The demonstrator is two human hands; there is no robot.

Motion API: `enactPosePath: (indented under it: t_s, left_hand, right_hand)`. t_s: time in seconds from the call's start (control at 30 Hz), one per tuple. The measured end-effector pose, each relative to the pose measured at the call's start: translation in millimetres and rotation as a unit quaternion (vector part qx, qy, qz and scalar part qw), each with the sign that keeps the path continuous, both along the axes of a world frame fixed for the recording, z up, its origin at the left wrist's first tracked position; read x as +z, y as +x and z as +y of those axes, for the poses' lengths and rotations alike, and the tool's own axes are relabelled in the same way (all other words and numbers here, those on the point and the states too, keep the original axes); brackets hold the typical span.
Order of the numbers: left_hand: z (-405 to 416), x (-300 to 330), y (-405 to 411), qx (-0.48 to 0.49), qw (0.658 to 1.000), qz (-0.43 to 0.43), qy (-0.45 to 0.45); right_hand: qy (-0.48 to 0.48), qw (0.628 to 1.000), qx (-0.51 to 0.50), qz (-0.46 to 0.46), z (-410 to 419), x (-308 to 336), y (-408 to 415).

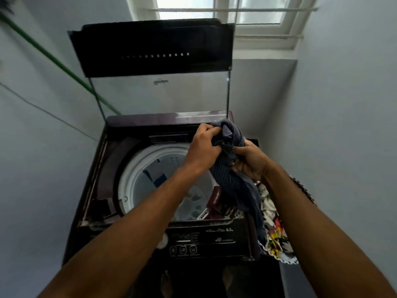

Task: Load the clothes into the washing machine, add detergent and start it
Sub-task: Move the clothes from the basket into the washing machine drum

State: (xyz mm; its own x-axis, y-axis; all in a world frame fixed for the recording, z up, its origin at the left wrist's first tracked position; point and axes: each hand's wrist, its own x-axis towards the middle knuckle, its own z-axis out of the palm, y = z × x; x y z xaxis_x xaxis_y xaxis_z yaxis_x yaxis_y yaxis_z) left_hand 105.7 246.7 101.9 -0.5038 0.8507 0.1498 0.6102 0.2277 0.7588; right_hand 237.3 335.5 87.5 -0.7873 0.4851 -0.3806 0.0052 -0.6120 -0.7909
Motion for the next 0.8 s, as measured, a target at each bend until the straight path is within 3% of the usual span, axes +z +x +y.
enactPosePath:
  t_s: [0.27, 0.43, 0.67, 0.73, 0.8]
  left_hand:
    - [-43.3, 27.0, -58.7, 0.076, 0.993, 0.057, 0.064]
    - [-66.9, 20.4, -91.8, 0.102, 0.99, 0.096, 0.007]
    - [-95.0, -45.2, -88.0, 0.087, 0.982, 0.053, -0.158]
    - [-99.2, -58.2, -84.1, 0.071, 0.971, 0.028, -0.226]
    - [-100.8, -68.3, -78.9, 0.083, 0.968, -0.053, -0.231]
  right_hand:
    - [0.03, 0.998, 0.04, 0.035, -30.9, 24.9, -79.2]
    - [0.045, 0.996, 0.069, 0.015, -49.4, 14.7, -118.3]
    - [0.075, 0.987, 0.074, -0.122, -72.8, -46.2, -126.1]
    - [0.12, 0.97, 0.087, -0.192, -73.2, -62.4, -122.9]
    - [0.191, 0.938, 0.105, -0.271, -70.3, -74.8, -117.9]
